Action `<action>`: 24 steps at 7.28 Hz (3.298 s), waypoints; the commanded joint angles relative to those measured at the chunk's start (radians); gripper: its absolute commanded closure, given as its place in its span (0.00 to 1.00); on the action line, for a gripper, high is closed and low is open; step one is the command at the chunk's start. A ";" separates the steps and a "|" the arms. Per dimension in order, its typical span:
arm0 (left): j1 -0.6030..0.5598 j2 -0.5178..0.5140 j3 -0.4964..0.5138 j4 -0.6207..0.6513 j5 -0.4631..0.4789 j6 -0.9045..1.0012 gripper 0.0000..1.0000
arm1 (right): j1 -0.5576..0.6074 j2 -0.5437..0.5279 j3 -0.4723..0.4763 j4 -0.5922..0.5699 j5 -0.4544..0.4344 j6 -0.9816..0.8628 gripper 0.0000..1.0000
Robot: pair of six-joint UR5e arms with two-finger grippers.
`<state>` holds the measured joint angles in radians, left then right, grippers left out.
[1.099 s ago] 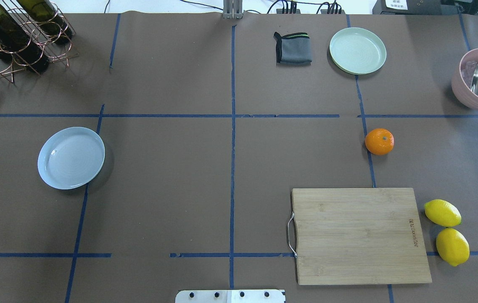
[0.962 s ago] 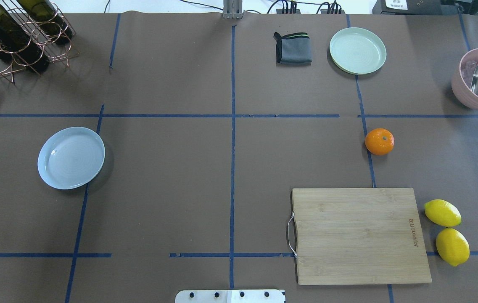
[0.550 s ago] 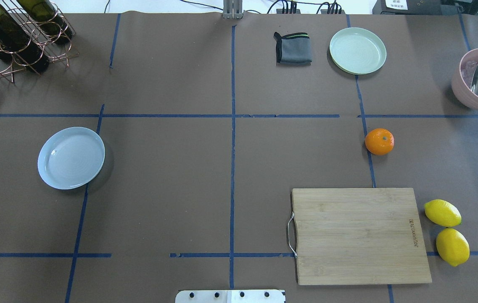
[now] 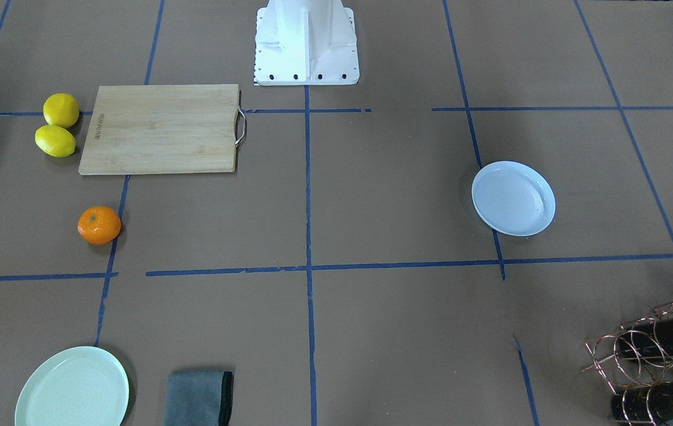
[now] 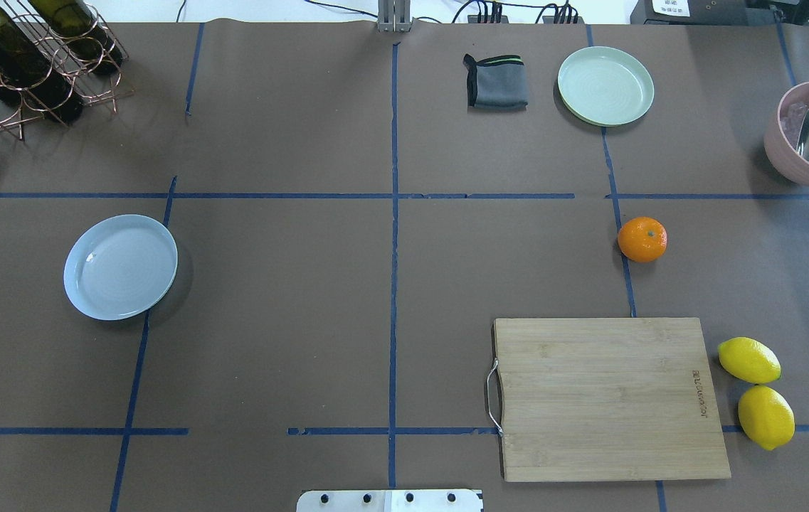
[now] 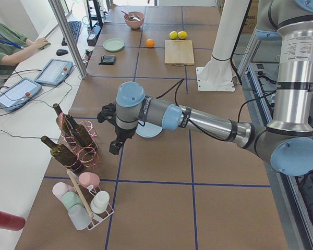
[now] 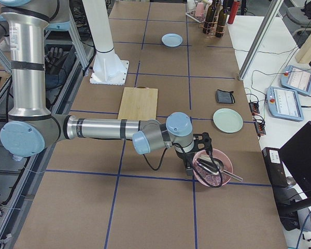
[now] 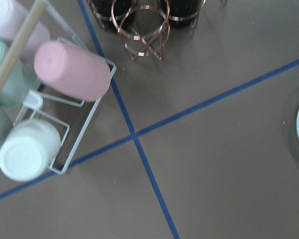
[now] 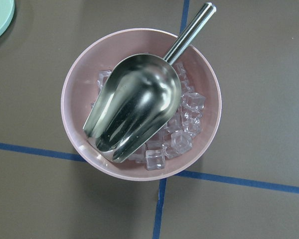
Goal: Pick orange to plate
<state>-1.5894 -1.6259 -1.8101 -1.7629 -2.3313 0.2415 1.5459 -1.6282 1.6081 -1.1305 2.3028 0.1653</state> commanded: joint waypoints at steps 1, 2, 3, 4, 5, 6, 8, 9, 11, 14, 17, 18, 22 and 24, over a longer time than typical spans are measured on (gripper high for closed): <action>-0.001 0.030 0.026 -0.261 -0.008 -0.149 0.00 | -0.001 -0.035 -0.022 0.144 0.027 -0.005 0.00; 0.043 0.043 0.031 -0.409 -0.013 -0.184 0.00 | -0.001 -0.030 -0.020 0.144 0.061 -0.009 0.00; 0.169 0.069 0.040 -0.447 -0.017 -0.259 0.00 | -0.001 -0.033 -0.017 0.149 0.067 -0.001 0.00; 0.262 0.076 0.029 -0.460 0.024 -0.523 0.00 | -0.001 -0.035 -0.019 0.150 0.066 -0.003 0.00; 0.372 0.084 0.025 -0.536 0.159 -0.711 0.00 | -0.001 -0.035 -0.020 0.150 0.064 -0.004 0.00; 0.464 0.112 0.040 -0.597 0.250 -0.886 0.11 | -0.001 -0.035 -0.020 0.150 0.064 -0.003 0.00; 0.596 0.139 0.069 -0.674 0.375 -1.135 0.48 | -0.001 -0.036 -0.022 0.150 0.064 -0.003 0.00; 0.653 0.159 0.110 -0.760 0.471 -1.192 0.48 | -0.001 -0.038 -0.022 0.150 0.064 -0.003 0.00; 0.751 0.158 0.173 -0.849 0.522 -1.326 0.48 | -0.001 -0.039 -0.022 0.150 0.064 -0.003 0.00; 0.845 0.152 0.198 -0.854 0.605 -1.407 0.47 | -0.001 -0.044 -0.022 0.150 0.064 -0.006 0.00; 0.856 0.152 0.212 -0.853 0.607 -1.403 0.48 | -0.001 -0.050 -0.022 0.152 0.063 -0.007 0.00; 0.865 0.152 0.212 -0.853 0.607 -1.406 0.54 | -0.001 -0.050 -0.022 0.152 0.063 -0.009 0.00; 0.875 0.147 0.198 -0.853 0.613 -1.401 1.00 | -0.001 -0.052 -0.023 0.152 0.061 -0.012 0.00; 0.873 0.144 0.096 -0.831 0.595 -1.398 1.00 | -0.001 -0.052 -0.022 0.152 0.061 -0.012 0.00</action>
<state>-0.7160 -1.4799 -1.6529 -2.6089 -1.7251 -1.1581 1.5447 -1.6797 1.5855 -0.9793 2.3641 0.1528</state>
